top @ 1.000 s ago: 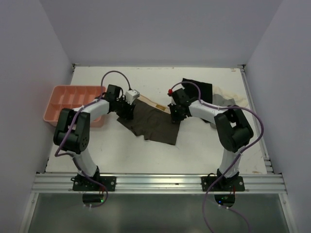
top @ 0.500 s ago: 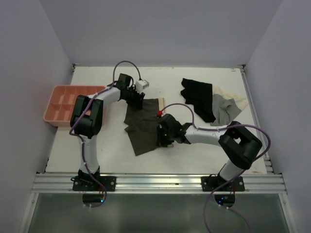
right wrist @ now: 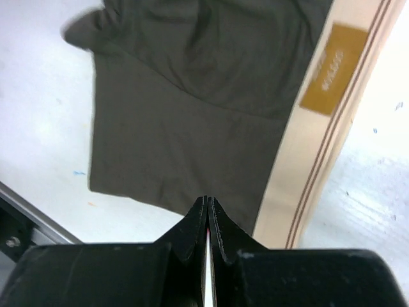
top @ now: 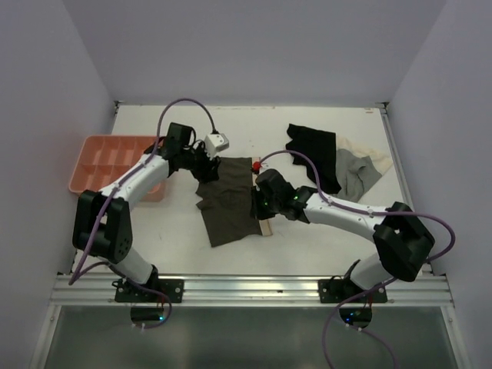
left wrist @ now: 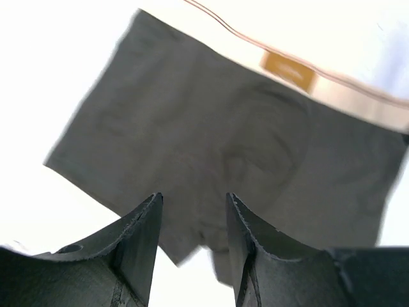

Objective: Roll the underwear
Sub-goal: Flatten the underwear, then fold the underwear

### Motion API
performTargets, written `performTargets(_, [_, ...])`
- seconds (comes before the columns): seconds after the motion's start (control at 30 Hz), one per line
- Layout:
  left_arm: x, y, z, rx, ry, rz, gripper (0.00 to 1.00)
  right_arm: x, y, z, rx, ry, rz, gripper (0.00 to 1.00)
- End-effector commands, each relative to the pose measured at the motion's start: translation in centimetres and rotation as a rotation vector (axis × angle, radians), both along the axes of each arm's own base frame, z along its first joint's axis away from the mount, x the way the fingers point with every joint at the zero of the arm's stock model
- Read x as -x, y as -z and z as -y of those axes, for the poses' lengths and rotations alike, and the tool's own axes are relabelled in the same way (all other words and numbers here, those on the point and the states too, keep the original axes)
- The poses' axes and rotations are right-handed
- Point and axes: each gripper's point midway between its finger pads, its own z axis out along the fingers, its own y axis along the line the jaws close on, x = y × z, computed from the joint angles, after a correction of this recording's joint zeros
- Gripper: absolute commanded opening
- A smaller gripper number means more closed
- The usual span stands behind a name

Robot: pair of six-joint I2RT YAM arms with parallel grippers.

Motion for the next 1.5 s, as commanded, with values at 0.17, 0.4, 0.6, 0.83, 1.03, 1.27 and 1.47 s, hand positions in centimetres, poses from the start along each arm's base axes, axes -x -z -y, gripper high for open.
performTargets(0.17, [14.3, 4.6, -1.4, 0.008, 0.359, -0.187, 0.47, 3.3, 4.1, 3.7, 0.112, -0.005, -0.101, 0.06])
performTargets(0.4, [18.4, 8.2, -0.9, -0.094, 0.472, -0.178, 0.47, 4.5, 8.1, 3.9, 0.149, -0.012, -0.186, 0.05])
performTargets(0.6, [18.2, 11.3, -1.7, -0.197, 0.455, -0.214, 0.44, 5.6, 9.3, 5.1, 0.174, 0.015, -0.223, 0.03])
performTargets(0.83, [19.3, 12.8, -4.2, -0.308, 0.51, -0.223, 0.35, 6.8, 6.1, 6.0, 0.113, 0.004, -0.2, 0.0])
performTargets(1.03, [16.3, 5.1, -1.2, -0.07, 0.53, -0.091, 0.48, 3.3, -1.0, 4.7, 0.02, -0.026, -0.001, 0.28])
performTargets(1.27, [3.2, -5.0, -0.2, 0.077, 0.27, 0.132, 0.59, -8.6, -5.7, 5.7, -0.043, 0.1, 0.125, 0.45])
performTargets(1.47, [-6.5, -4.8, -1.2, 0.12, 0.056, 0.115, 0.58, -16.6, -4.9, 6.7, -0.049, 0.151, 0.128, 0.45])
